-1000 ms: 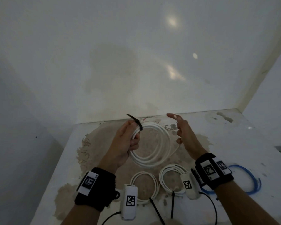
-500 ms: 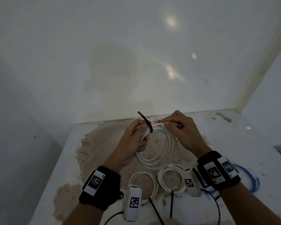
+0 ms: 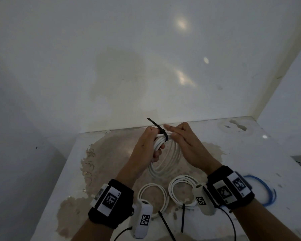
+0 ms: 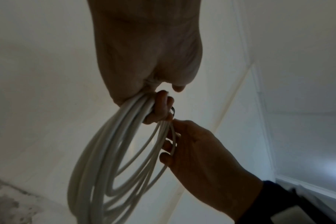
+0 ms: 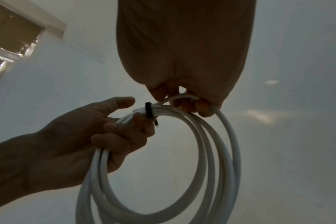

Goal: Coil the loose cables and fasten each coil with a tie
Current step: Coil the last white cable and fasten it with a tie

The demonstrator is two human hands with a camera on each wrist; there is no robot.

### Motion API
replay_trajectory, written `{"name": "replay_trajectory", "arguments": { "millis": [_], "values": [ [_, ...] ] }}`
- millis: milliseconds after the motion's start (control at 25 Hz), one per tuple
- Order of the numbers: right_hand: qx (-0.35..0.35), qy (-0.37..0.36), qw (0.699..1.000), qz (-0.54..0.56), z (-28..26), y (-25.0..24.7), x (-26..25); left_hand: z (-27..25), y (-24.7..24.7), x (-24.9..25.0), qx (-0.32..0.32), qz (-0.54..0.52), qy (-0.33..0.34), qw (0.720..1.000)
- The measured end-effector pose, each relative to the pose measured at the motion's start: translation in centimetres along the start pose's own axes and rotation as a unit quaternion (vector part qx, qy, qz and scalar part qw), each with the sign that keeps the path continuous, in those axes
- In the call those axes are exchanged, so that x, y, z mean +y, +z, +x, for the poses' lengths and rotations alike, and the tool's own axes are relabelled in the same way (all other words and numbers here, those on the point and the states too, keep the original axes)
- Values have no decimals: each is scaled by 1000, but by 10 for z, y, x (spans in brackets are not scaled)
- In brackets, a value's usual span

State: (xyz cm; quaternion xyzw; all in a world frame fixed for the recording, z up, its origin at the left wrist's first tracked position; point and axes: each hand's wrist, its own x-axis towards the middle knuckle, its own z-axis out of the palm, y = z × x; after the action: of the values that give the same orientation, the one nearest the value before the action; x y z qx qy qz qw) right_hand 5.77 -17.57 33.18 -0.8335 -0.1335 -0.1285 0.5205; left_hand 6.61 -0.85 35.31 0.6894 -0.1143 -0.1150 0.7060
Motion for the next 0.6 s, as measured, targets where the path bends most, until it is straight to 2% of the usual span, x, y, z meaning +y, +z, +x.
{"name": "replay_trajectory", "arguments": {
  "millis": [80, 200, 360, 480, 600],
  "values": [
    [13, 10, 1000, 22, -1, 2, -2, -4, 5, -2, 15, 31, 26, 999],
    [31, 12, 997, 70, 1, 0, -4, -3, 7, -4, 37, 28, 30, 998],
    [64, 16, 997, 38, 4, 2, 2, -3, 4, 1, 26, 73, 53, 996],
    [102, -1, 995, -10, 4, 7, 5, -1, 2, -1, 15, 104, 40, 994],
    [91, -9, 995, 37, -1, 12, -1, -1, 0, -1, -12, 109, 17, 994]
  ]
}}
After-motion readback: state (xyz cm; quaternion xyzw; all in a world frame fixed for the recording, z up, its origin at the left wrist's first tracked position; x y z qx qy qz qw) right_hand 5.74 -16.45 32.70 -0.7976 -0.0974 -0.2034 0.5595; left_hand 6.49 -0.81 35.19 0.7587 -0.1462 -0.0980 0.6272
